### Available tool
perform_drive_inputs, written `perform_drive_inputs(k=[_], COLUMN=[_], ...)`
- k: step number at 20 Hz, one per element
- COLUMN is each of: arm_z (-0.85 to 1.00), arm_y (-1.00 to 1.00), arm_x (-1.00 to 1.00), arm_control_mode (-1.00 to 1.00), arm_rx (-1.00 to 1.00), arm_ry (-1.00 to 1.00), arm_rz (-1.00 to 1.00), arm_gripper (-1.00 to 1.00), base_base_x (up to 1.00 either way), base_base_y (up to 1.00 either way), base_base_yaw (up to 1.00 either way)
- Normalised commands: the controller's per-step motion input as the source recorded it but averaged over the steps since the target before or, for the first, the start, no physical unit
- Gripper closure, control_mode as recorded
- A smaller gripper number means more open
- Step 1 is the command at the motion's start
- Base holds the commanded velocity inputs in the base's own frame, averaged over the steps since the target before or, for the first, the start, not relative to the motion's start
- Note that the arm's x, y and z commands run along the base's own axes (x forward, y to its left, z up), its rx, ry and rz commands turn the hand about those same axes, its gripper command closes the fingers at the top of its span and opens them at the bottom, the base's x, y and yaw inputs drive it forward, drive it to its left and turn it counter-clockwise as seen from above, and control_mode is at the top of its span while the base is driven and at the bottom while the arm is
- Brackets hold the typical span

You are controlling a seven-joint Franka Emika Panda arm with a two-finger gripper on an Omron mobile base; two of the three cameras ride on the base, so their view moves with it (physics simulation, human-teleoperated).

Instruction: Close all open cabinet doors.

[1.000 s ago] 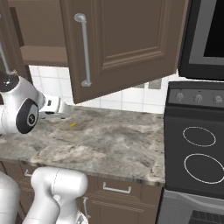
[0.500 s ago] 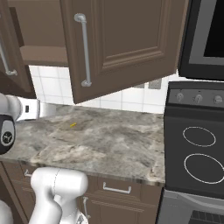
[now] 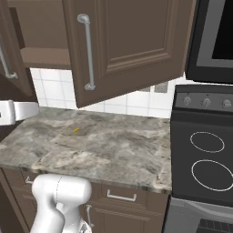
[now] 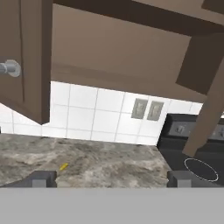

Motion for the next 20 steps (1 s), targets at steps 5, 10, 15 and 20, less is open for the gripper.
perform_drive_inputs(k=[5,10,15,20], arm_z=[0.05,0.0,0.0,0.0], arm_y=[0.23,0.02,0.0,0.08], arm_x=[-0.35,-0.59,-0.56,-0.17], arm_control_mode=[-1.0,-1.0,-1.0,-1.0], arm_rx=[0.0,0.04,0.0,0.0], arm_ry=[-0.3,-0.24,-0.12,-0.16], arm_rz=[0.0,0.0,-0.03,0.0], arm_gripper=[-1.0,-1.0,-1.0,-1.0], base_base_x=[0.0,0.0,0.0,0.0], base_base_y=[0.0,0.0,0.0,0.0], base_base_yaw=[0.0,0.0,0.0,0.0])
